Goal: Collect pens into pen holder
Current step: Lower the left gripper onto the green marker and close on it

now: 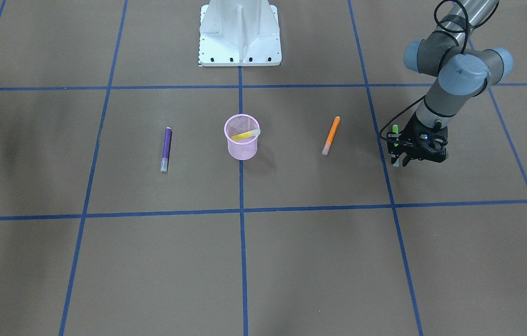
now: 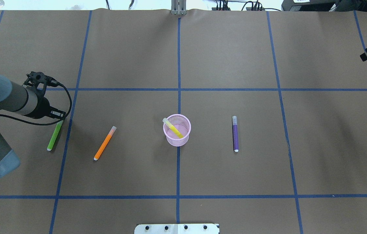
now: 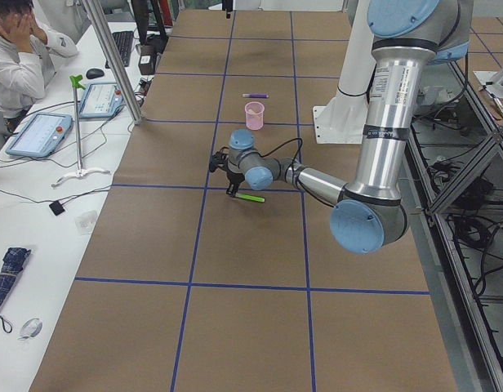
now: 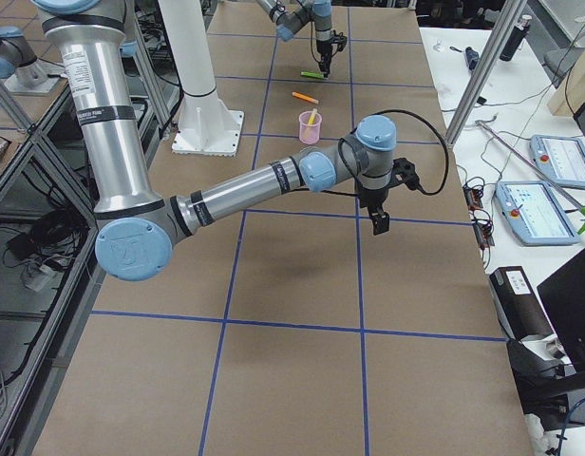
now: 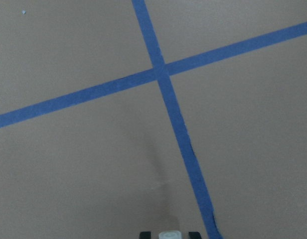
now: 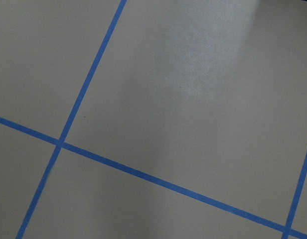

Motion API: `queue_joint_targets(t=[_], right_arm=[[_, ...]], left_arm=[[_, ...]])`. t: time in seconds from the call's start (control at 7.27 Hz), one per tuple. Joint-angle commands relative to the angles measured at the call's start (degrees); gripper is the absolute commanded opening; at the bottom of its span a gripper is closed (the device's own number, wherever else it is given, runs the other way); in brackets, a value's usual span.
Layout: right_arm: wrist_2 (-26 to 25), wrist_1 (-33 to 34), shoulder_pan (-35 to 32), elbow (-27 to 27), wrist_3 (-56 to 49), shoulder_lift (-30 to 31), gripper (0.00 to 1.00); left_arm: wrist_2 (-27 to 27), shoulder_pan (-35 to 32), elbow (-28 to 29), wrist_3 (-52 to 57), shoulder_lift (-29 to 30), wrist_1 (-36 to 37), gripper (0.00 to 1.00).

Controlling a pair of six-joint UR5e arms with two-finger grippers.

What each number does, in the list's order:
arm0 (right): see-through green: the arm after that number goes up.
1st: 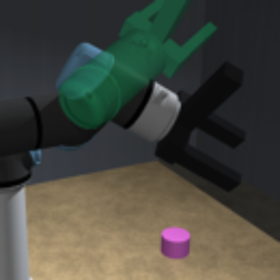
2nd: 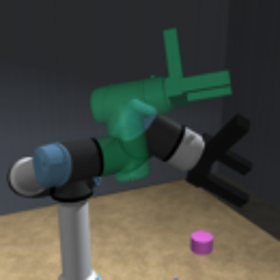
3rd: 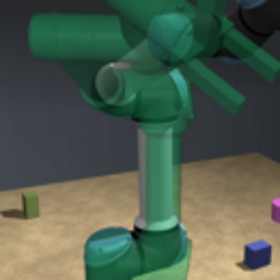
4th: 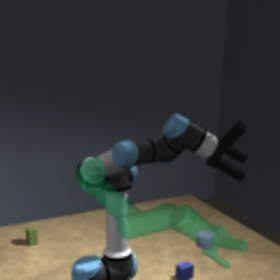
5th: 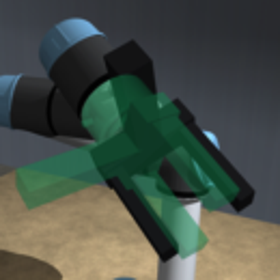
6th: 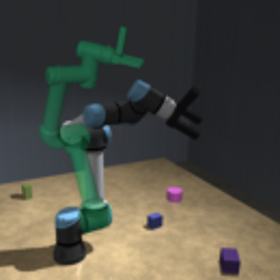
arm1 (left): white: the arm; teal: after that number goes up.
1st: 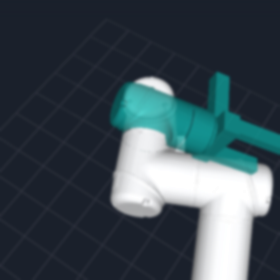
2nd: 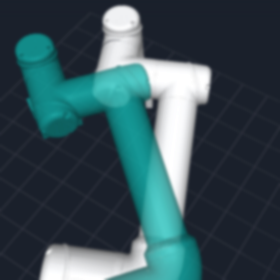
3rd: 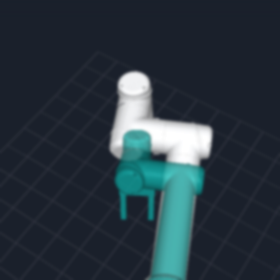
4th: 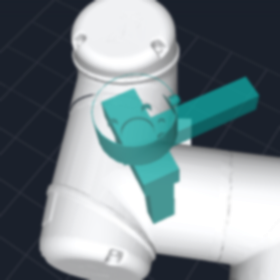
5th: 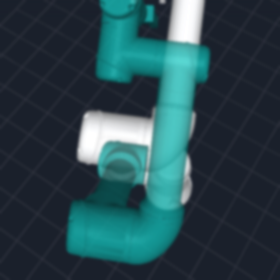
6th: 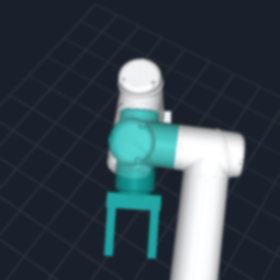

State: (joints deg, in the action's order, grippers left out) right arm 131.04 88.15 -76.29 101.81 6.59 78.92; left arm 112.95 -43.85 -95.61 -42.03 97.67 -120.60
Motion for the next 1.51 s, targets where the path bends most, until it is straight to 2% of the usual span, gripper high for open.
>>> queue_joint_targets(t=[0.0, 1.38], right_arm=[[-0.2, 0.0, 0.0, -0.1, -0.1, 0.1, 1.00], [-0.3, -0.1, 0.0, -0.9, 0.0, 0.1, 1.00]], left_arm=[[0.1, 0.2, -0.5, -0.1, -1.5, -0.1, 0.38], [0.4, 0.8, -0.5, -1.3, -1.7, -0.2, 0.39]])
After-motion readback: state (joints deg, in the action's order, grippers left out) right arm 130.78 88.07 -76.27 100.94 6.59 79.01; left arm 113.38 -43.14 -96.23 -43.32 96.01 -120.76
